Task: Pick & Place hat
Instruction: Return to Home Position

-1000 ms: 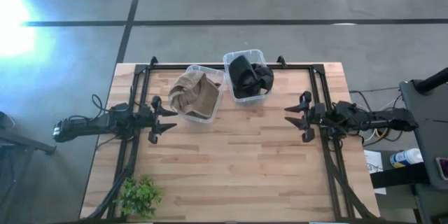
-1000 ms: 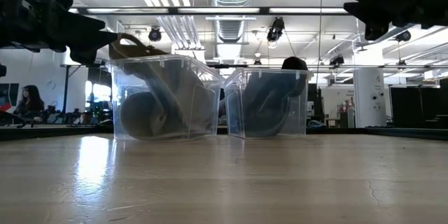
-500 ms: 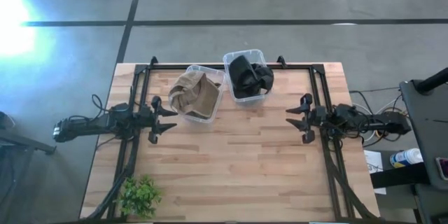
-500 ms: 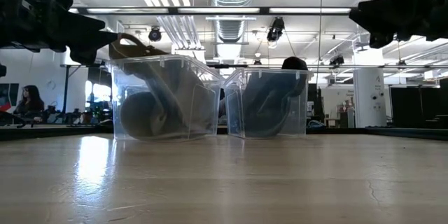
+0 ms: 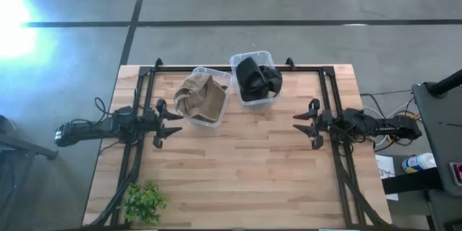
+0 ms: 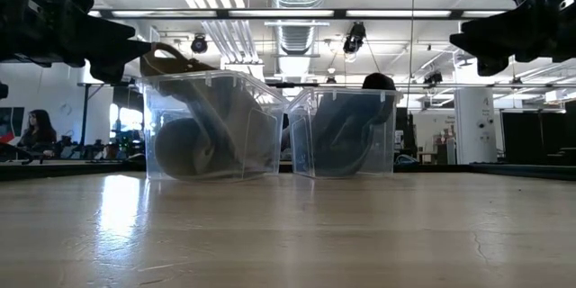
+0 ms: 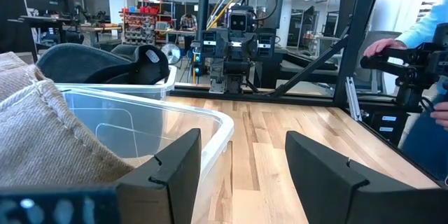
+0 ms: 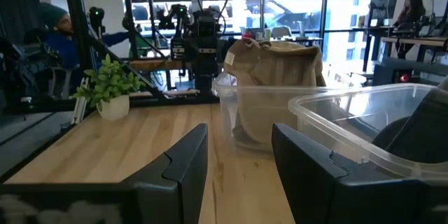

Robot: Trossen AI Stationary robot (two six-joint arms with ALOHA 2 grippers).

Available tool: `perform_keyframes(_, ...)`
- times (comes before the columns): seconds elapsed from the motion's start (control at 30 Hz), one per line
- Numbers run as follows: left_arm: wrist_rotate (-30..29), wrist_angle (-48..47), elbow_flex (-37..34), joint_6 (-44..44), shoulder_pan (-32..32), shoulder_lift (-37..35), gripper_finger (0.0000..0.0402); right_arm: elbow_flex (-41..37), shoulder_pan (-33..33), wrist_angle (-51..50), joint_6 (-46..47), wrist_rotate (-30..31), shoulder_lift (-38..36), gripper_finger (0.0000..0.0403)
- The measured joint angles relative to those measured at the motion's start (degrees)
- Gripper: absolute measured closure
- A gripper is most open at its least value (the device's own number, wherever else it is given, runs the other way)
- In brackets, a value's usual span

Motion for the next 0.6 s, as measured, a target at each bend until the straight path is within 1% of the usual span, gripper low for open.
perform_keyframes(0.6,0.00,0.00,0.00,0.00,0.00,0.00,0.0200,0.00,-0.02,-0.29,-0.49,0.00,1.33,0.0248)
